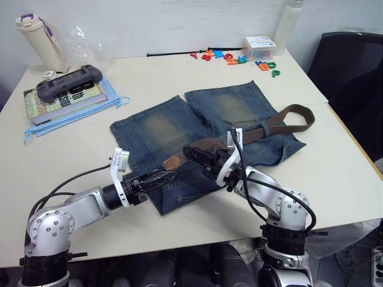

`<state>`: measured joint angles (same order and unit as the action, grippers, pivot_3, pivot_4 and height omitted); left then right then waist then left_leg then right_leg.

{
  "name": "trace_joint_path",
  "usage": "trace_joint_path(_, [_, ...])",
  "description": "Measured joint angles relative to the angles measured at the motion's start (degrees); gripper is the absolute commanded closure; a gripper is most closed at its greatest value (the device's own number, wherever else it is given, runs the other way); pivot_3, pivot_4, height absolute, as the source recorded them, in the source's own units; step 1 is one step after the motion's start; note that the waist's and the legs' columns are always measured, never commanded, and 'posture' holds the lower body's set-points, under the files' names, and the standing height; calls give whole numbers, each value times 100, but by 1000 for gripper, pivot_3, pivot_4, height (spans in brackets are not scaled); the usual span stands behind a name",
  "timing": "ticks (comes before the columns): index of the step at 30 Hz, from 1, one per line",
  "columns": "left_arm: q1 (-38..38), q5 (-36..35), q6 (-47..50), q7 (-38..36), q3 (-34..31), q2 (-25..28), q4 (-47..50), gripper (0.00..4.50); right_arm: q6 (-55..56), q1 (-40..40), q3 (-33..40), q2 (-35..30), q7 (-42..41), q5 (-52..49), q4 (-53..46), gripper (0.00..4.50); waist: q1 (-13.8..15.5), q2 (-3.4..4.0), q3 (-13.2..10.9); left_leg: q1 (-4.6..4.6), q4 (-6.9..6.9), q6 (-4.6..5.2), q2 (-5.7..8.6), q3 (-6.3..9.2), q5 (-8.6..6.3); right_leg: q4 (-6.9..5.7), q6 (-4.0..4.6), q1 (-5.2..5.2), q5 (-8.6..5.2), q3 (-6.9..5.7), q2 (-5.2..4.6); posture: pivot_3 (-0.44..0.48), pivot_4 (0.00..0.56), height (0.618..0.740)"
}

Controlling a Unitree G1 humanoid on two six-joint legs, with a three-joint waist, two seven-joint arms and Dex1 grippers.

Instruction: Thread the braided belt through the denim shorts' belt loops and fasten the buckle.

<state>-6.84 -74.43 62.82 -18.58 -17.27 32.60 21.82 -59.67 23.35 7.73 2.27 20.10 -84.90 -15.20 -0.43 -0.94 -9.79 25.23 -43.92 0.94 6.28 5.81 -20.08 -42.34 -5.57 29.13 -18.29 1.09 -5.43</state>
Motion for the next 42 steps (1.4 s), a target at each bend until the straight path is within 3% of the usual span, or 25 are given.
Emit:
trace_joint_path(6, [655, -58, -43, -355, -648, 514, -48, 2205, 221, 8, -271, -60, -33, 451, 227, 4500, -44, 5, -3, 4, 2, 1, -1, -1, -1, 0, 5, 5, -3, 1, 0, 0, 150, 659])
trace_joint_path(17, [1442, 369, -355, -1204, -747, 811, -183, 2205, 469, 11, -317, -45, -178, 917, 419, 4500, -28, 6, -4, 5, 1, 27, -1, -1, -16, 2, 6, 5, -3, 0, 0, 0, 150, 659])
trace_joint_path(28, [1526, 691, -572, -1583, -724, 811, -238, 2205, 531, 25, -256, -97, -208, 1132, 435, 4500, -17, 6, -4, 4, 2, 35, -2, -1, -20, 2, 6, 5, -4, 0, 0, 0, 150, 659])
trace_joint_path(42, [1407, 754, -596, -1607, -652, 732, -245, 2205, 537, 25, -711, 264, -448, 1836, 439, 4500, -62, 6, -4, 3, 3, 35, -3, 0, -20, 0, 6, 5, -4, -1, 1, 0, 150, 659])
